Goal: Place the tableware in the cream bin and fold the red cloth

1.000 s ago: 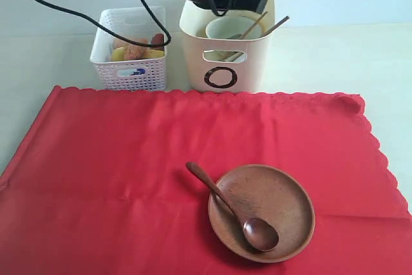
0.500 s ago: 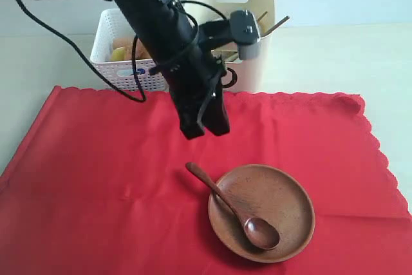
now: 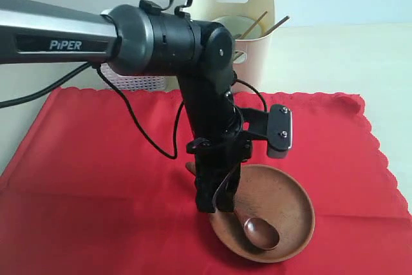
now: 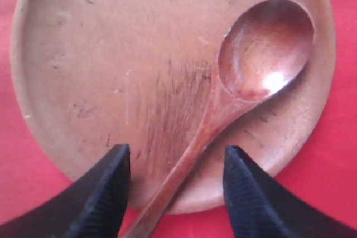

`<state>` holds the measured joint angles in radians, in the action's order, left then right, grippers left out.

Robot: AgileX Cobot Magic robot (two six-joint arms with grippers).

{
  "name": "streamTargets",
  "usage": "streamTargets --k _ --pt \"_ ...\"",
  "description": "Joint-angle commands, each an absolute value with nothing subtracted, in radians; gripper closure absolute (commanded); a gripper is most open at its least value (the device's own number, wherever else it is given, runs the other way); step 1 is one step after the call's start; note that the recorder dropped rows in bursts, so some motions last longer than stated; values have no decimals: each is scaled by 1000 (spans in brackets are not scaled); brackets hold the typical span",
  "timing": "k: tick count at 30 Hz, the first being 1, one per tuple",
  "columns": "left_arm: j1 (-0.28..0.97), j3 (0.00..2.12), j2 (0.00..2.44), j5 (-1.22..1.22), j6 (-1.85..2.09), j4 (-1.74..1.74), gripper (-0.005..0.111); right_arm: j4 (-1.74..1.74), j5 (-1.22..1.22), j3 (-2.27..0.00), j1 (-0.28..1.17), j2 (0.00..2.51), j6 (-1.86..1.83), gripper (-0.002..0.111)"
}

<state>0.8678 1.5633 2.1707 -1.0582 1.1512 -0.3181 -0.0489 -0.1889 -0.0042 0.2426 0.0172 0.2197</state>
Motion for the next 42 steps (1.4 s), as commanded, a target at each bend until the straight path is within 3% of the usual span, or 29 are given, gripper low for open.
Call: streamTargets --k 1,13,15,19,25,30,42 --pt "877 1561 2173 -1062 1148 -302 56 -51 -177 0 245 10 221 108" --pt "880 1561 2242 -1056 1151 -287 68 -51 -177 0 245 10 221 108" --pt "883 1561 2245 -1050 1149 -287 76 -51 -177 0 245 10 221 108" --pt "884 1561 2234 -1050 1145 -283 105 -51 -177 0 245 10 221 108" --pt "884 1582 2153 -1022 1108 -182 107 -51 -177 0 245 10 221 108" --pt "843 1647 2078 -822 923 -125 107 -51 -177 0 245 10 221 108" --pt "669 1701 2062 11 441 -129 107 -51 -177 0 245 10 221 108"
